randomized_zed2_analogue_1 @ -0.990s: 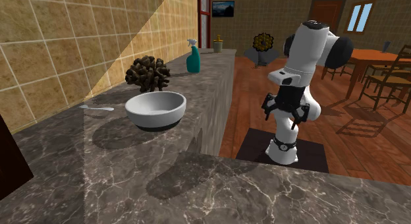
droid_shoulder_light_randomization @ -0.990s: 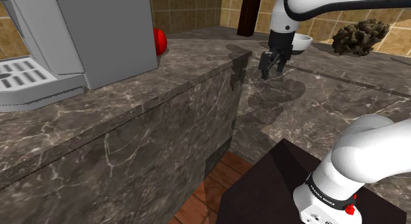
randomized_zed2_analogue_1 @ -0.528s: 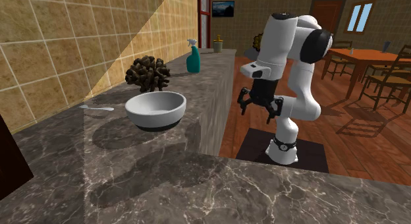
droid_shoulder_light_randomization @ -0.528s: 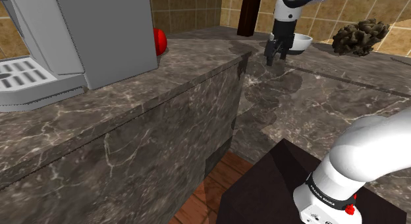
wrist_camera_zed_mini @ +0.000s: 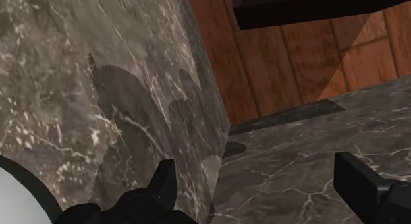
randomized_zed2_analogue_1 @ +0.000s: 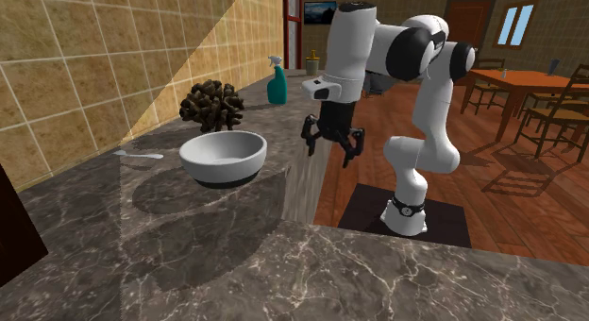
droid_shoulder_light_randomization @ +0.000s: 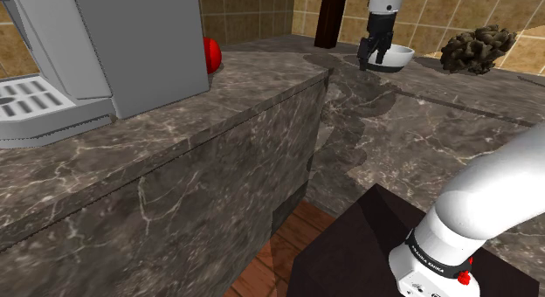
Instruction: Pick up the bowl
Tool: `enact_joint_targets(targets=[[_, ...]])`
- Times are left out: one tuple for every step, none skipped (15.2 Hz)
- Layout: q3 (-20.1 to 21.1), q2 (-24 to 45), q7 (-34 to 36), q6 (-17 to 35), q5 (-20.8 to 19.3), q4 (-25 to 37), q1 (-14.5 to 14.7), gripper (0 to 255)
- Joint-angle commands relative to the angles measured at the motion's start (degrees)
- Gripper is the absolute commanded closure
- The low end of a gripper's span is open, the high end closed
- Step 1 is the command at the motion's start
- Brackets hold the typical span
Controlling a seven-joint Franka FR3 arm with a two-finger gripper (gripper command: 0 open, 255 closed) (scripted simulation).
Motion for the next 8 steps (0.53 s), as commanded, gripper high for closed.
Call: enact_joint_targets(targets=[[-1.8,4.3,-2.9,-0.3,0.6,4.8,-0.4,0],[-2.6,6.3,-4.4,-0.7,1.0,7.3,-0.7,0],[-3.4,8.4,-5.9,-1.2,1.5,9.9,-1.0,0],[-4.2,10.6,-7.4,-1.7,2.1,12.5,-1.3,0],[-5.0,12.8,-8.9,-2.3,2.7,15.3,-1.7,0],[-5.8,15.1,-10.4,-3.0,3.5,18.3,-2.2,0],[-6.5,17.5,-12.0,-3.7,4.3,21.4,-2.8,0],[-7.1,20.0,-13.5,-4.6,5.3,24.7,-3.5,0]])
